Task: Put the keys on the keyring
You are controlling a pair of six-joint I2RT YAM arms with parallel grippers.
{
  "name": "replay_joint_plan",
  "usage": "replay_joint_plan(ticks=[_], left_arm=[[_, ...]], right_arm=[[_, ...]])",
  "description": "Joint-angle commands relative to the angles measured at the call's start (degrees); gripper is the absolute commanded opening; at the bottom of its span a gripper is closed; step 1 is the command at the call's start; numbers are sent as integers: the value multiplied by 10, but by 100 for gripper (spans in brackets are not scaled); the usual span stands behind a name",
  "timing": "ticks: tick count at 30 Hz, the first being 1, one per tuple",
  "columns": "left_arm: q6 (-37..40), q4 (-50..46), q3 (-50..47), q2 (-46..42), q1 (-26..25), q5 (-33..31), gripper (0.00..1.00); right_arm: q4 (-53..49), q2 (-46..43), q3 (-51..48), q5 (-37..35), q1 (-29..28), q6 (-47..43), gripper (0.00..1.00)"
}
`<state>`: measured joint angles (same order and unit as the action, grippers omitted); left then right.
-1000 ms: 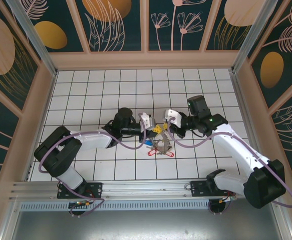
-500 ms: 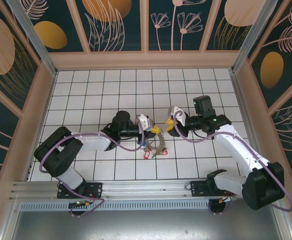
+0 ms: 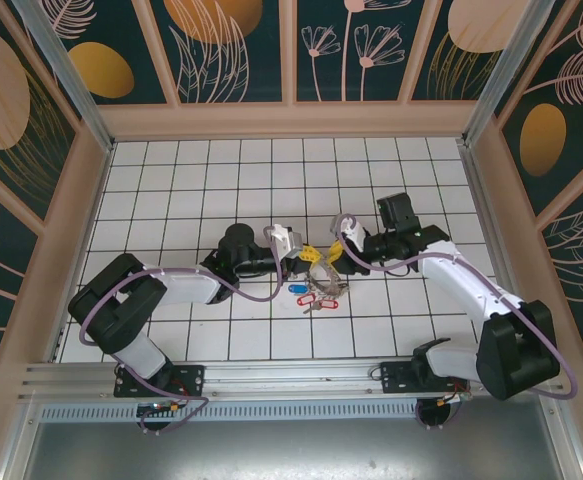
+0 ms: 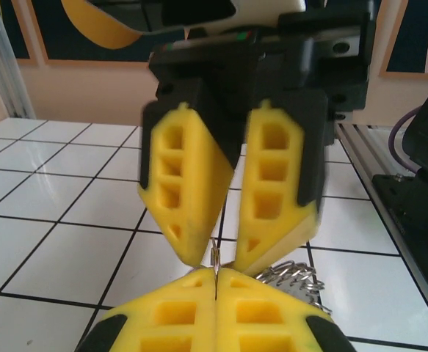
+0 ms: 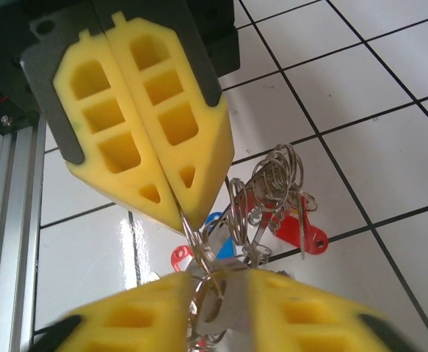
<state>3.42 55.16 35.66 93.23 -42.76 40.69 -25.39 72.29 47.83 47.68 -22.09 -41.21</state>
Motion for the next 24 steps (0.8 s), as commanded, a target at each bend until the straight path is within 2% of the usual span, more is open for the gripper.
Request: replay_joint_plan(ticks=[1,10,14,18,24], left_arm=[[-18,63,0,5,-3,15,0],[-33,110,-15,5,-3,4,0],[-49,138,-18,13,-3,4,0],[-60,156,-18,19,-3,9,0],[-67,164,-15,23,-3,13,0]], right_arm=[[5,9,9,18,-5,10,1],[1,7,-4,22,22,46,0],[-11,1,-9,39,24,32,17],[-5,-36,-11,67,24,-9,22],[7,-79,-8,35,23,-31,28]])
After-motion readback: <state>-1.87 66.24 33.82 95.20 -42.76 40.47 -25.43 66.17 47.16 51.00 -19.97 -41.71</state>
